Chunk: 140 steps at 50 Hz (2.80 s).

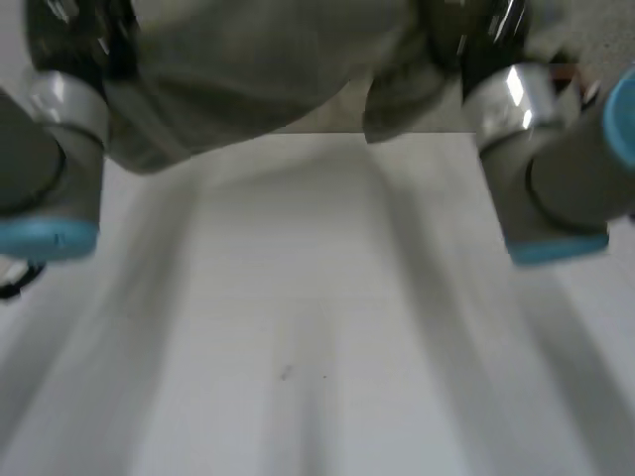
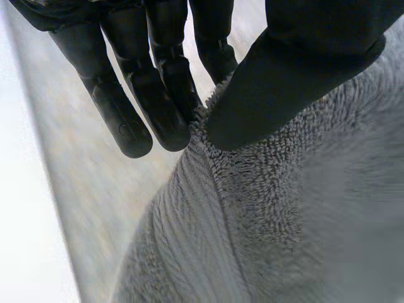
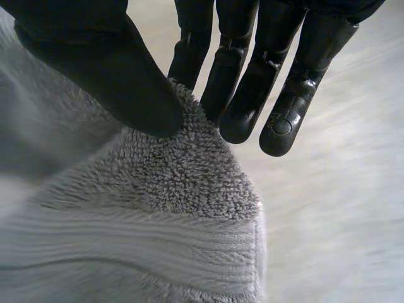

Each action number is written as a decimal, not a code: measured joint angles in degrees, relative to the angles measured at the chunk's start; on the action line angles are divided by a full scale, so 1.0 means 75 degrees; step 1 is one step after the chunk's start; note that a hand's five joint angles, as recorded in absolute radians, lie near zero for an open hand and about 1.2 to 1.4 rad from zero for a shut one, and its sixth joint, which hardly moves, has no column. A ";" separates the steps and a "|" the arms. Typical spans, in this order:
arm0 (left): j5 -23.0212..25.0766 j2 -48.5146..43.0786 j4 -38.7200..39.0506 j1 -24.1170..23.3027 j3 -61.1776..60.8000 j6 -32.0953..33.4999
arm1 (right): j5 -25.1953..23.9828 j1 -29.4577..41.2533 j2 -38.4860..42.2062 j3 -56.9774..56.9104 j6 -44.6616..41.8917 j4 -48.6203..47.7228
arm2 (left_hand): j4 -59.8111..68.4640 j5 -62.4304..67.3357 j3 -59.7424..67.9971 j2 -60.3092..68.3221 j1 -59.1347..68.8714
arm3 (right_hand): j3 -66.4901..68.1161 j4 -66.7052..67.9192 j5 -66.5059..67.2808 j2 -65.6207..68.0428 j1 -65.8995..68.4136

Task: Fold the laundry

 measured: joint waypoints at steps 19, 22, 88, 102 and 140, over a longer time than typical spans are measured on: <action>0.0586 -0.0034 -0.1307 -0.0103 -0.4617 0.0099 | -0.1209 -0.0341 0.0352 0.3931 -0.1323 0.2365 | 0.0000 0.0000 0.0001 0.0001 0.0038 | -0.2369 -0.2411 -0.2034 -0.2313 -0.1567; 0.0585 0.0246 -0.1825 -0.0168 -0.4882 0.0172 | -0.1187 -0.0420 0.0117 0.4068 -0.1444 0.2877 | -0.0704 -0.0614 -0.0690 -0.0691 -0.0361 | -0.4485 -0.4541 -0.4229 -0.4422 -0.3309; 0.1728 -0.1216 -0.2713 0.0046 -0.2281 0.5474 | -0.1136 -0.1497 -0.0814 0.4126 0.2566 0.3107 | -0.1224 -0.1149 -0.1220 -0.1212 -0.0886 | -0.7295 -0.7182 -0.7041 -0.6991 -0.5470; 0.1571 0.1353 -0.2703 0.0052 -0.2635 0.5318 | -0.0697 -0.1589 -0.0790 0.3602 0.2834 0.3591 | -0.0034 -0.0082 -0.0029 -0.0014 -0.0051 | -0.7296 -0.7290 -0.7099 -0.7045 -0.5472; 0.1646 0.4448 -0.2615 -0.0098 -0.2034 0.4166 | -0.1525 -0.0412 0.1583 0.0956 0.6021 0.5122 | 0.0000 -0.0037 0.0001 0.0010 -0.0015 | -0.7296 -0.7290 -0.7113 -0.7044 -0.5472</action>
